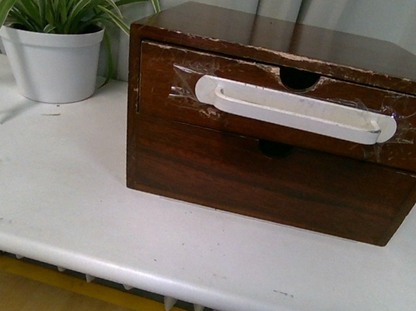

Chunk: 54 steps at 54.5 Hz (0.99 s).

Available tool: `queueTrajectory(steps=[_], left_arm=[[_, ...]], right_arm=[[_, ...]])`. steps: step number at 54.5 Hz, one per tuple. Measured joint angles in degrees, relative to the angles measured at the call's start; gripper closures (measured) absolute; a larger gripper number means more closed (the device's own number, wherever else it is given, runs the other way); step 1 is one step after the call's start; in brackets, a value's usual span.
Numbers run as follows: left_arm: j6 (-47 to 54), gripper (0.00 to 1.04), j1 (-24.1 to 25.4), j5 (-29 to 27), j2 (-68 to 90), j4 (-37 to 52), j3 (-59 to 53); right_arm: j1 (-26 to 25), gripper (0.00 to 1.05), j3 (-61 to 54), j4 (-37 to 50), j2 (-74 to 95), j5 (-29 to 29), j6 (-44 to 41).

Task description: Open drawer

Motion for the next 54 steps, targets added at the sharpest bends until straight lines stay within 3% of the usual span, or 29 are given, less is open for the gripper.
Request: queueTrajectory(steps=[54], left_arm=[[0.0, 0.06, 0.0, 0.0, 0.0, 0.0, 0.0]], right_arm=[[0.0, 0.09, 0.0, 0.0, 0.0, 0.0, 0.0]])
